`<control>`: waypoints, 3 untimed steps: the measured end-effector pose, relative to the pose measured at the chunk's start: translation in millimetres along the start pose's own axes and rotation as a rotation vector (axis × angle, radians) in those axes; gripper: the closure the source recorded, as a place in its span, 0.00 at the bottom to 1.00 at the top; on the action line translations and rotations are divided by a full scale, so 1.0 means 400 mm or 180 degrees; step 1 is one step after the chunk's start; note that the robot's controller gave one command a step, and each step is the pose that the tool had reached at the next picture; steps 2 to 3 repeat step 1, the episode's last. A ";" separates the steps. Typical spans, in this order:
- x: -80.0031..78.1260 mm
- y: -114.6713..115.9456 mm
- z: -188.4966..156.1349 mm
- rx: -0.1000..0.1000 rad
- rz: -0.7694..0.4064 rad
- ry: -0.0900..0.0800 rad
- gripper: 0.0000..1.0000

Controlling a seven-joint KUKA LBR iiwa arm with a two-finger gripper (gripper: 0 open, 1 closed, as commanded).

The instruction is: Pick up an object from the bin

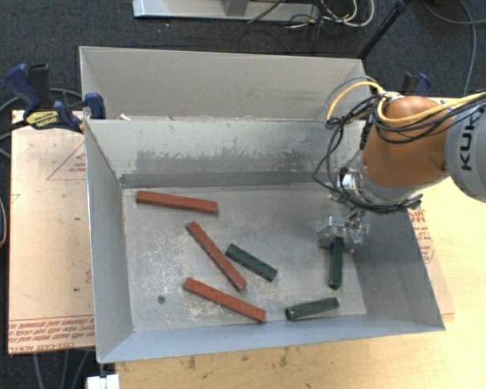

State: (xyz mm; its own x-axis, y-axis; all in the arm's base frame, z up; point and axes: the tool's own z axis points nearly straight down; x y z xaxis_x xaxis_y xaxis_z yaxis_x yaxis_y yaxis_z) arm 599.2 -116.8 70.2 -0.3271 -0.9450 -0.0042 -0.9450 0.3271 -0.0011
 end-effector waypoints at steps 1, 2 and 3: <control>0.010 -0.062 -0.433 0.0035 0.0094 0.0001 1.00; 0.010 -0.062 -0.433 0.0035 0.0094 0.0001 1.00; 0.010 -0.062 -0.433 0.0035 0.0094 0.0001 1.00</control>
Offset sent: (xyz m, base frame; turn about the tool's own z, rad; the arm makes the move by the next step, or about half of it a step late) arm 0.0189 -0.0129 0.1680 0.0249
